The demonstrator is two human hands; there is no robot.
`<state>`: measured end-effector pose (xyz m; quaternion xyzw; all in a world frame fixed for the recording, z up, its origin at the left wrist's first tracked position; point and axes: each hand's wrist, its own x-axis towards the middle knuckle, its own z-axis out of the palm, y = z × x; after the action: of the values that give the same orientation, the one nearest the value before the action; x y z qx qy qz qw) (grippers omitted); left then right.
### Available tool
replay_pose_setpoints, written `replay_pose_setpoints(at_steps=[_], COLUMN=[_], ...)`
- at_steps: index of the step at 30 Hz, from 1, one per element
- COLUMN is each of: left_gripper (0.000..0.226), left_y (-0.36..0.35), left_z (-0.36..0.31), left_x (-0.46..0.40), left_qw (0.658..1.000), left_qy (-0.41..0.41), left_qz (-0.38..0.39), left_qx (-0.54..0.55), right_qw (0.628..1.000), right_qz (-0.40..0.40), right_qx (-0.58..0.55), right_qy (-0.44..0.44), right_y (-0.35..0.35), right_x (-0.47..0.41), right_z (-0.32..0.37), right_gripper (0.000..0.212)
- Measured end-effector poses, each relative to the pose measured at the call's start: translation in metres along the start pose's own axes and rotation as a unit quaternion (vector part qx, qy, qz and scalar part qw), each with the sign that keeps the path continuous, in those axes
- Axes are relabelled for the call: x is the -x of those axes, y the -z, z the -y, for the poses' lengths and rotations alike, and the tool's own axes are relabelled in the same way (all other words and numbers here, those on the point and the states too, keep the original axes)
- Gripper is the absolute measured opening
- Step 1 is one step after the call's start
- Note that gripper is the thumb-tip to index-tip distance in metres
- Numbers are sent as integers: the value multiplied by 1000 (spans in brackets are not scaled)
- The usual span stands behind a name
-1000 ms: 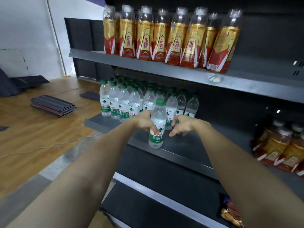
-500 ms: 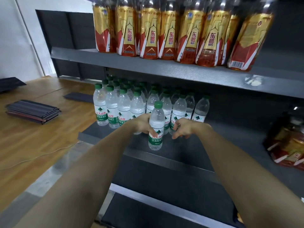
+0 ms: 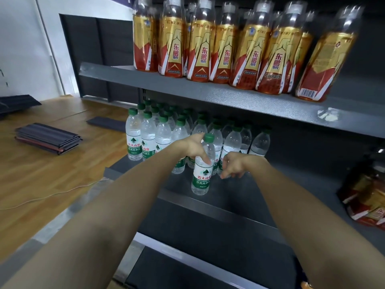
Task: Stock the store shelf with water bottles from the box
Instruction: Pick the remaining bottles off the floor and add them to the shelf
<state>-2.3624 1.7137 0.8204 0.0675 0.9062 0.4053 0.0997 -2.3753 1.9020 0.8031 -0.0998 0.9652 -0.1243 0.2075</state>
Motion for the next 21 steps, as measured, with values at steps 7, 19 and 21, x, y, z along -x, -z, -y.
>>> replay_pose_setpoints(at_steps=[7,19,21], left_gripper=[92,98,99], left_y=[-7,10,12], left_z=[-9,-13,-12], left_x=[6,-7,-10], left_qw=[992,963,959], left_qy=[-81,-60,-53], left_qz=[-64,-51,-59], left_qx=[-77,-257,-273], right_qw=[1000,1000,1000], right_qz=[-7,-16,-14], right_qx=[-6,-7,-8], right_qy=[0,0,1], right_y=[0,5,6], right_x=[-2,-14,-15], right_z=[0,11,10], right_gripper=[29,34,32])
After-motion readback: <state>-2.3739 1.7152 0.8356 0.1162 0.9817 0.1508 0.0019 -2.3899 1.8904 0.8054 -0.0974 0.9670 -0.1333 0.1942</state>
